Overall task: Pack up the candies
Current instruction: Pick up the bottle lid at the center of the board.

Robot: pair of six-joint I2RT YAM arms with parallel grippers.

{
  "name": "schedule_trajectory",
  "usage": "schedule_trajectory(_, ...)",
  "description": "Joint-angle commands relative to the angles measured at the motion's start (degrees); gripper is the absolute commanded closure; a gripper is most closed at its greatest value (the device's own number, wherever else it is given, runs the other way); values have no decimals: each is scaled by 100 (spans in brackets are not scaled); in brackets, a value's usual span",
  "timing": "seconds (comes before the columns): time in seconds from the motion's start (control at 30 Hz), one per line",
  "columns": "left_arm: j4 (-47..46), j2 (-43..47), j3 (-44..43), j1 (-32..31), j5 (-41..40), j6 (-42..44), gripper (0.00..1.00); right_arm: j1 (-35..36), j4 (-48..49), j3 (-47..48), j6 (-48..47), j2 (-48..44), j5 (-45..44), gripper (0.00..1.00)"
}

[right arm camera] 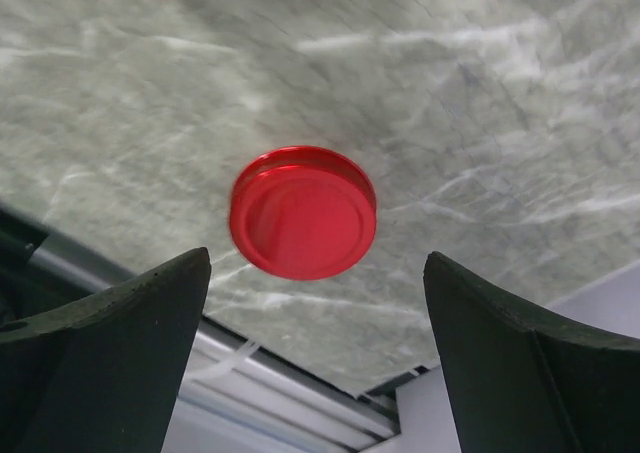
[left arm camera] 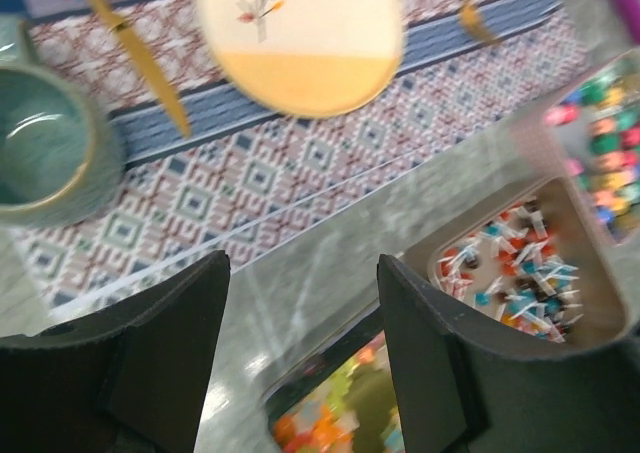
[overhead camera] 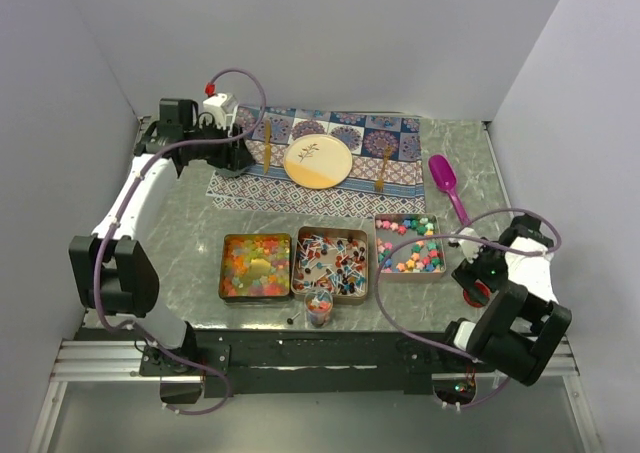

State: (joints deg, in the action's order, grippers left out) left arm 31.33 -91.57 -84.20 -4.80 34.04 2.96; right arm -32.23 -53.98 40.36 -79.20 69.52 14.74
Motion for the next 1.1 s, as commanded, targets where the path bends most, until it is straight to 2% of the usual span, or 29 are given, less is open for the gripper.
schedule_trajectory(0.0, 944, -334, -649, 32, -574, 828, 33, -363, 133, -291, -341, 53, 450, 6)
schedule_trajectory(0.47, 901, -564, -729, -83, -1180, 1005, 33, -398, 546, -406, -307, 370, 494, 11)
schedule_trajectory(0.63, 796, -555, -685, -100, -1163, 952, 33, -398, 590, -274, -324, 352, 380, 28)
schedule_trajectory(0.77, 655, -590, -615, -100, -1093, 873, 33, -390, 310, -82, -368, 203, 520, 38)
schedule_trajectory(0.87, 532, -564, -606, -83, -970, 803, 33, -389, -417, 401, -395, -104, 748, 38)
schedule_trajectory(0.97, 313, -511, -527, -21, -733, 680, 33, -302, -1278, 1375, -307, -456, 1222, 38)
schedule_trajectory(1.0, 190, -485, -475, -4, -680, 619, 33, -223, -1456, 1909, -211, -526, 1328, 38)
schedule_trajectory(1.07, -205, -354, -255, 58, -540, 356, 33, 268, -1773, 2369, -9, -579, 1513, 38)
